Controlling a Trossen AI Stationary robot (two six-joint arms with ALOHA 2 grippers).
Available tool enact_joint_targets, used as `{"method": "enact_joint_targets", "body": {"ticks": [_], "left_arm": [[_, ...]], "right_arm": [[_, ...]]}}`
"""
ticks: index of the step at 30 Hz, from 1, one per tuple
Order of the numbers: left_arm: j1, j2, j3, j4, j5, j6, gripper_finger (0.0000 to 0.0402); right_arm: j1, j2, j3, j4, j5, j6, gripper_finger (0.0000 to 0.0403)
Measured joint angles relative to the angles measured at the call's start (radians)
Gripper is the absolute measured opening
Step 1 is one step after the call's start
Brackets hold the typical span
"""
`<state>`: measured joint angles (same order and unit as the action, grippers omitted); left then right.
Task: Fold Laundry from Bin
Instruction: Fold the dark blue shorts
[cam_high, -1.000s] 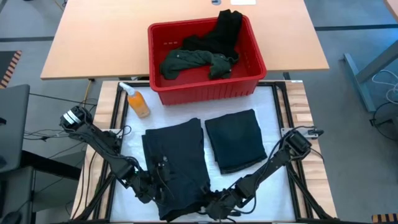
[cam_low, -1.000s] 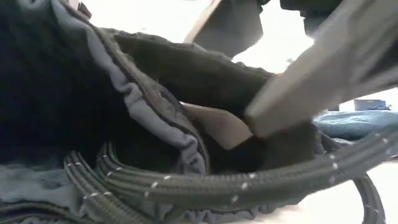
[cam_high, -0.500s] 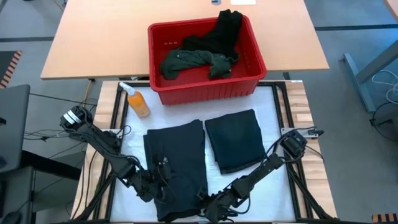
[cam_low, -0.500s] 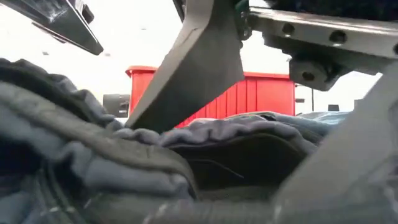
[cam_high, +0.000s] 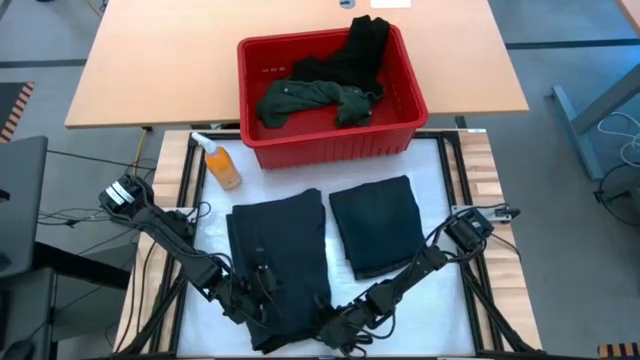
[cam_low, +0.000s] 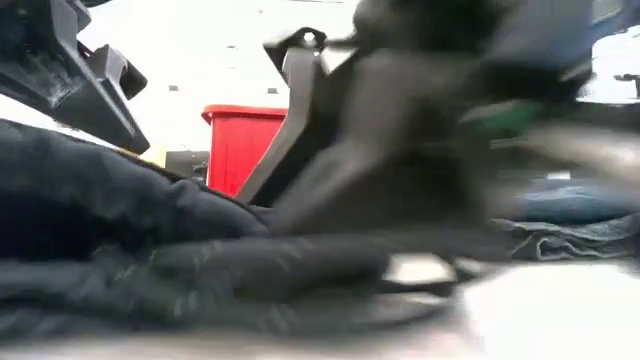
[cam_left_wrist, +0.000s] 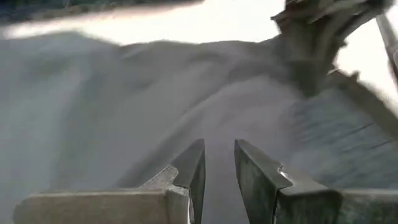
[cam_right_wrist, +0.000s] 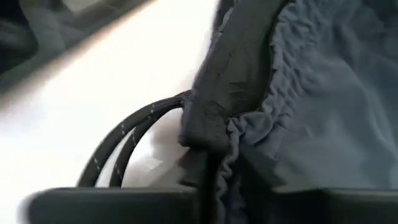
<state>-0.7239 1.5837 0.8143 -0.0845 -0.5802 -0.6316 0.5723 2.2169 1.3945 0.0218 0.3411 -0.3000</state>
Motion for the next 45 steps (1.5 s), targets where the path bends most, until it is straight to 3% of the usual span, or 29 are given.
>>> {"method": "enact_joint_targets", "body": {"ticks": [2,7,10,15,19,27,30,35,39,45], "left_arm": [[-0.002,0.001,-0.015,0.05,-0.005,0.02,0.0075],[0.013,0.001,-0.043,0.089,-0.007,0.052,0.0075],[0.03,0.001,-0.065,0.102,-0.007,0.05,0.0075],[0.068,0.002,-0.081,0.156,-0.032,0.096,0.0075],[0.126,0.022,-0.081,0.321,-0.024,0.209,0.0075],[0.189,0.216,-0.08,0.566,0.235,0.188,0.0075],[0.174,0.297,-0.078,0.63,0.245,0.117,0.0075],[0.144,0.348,-0.05,0.636,0.222,-0.004,0.0075],[0.067,0.286,-0.02,0.606,0.15,0.067,0.0075],[-0.05,0.084,-0.008,0.393,-0.104,0.094,0.0075]], "right_arm": [[-0.011,-0.001,0.0,-0.012,0.015,0.004,0.0036],[-0.033,-0.069,-0.006,-0.094,-0.002,0.088,0.0035],[-0.037,-0.147,-0.01,-0.182,-0.114,0.143,0.0036],[-0.046,-0.263,-0.007,-0.232,-0.397,0.207,0.0036],[-0.04,-0.309,-0.011,-0.226,-0.491,0.23,0.0036],[-0.04,-0.352,-0.011,-0.228,-0.497,0.343,0.0036],[-0.049,-0.356,-0.01,-0.236,-0.504,0.374,0.0036],[-0.078,-0.357,-0.01,-0.246,-0.588,0.43,0.0038],[-0.098,-0.359,-0.01,-0.244,-0.668,0.446,0.0037],[-0.14,-0.437,-0.005,-0.239,-0.735,0.469,0.0037]]}}
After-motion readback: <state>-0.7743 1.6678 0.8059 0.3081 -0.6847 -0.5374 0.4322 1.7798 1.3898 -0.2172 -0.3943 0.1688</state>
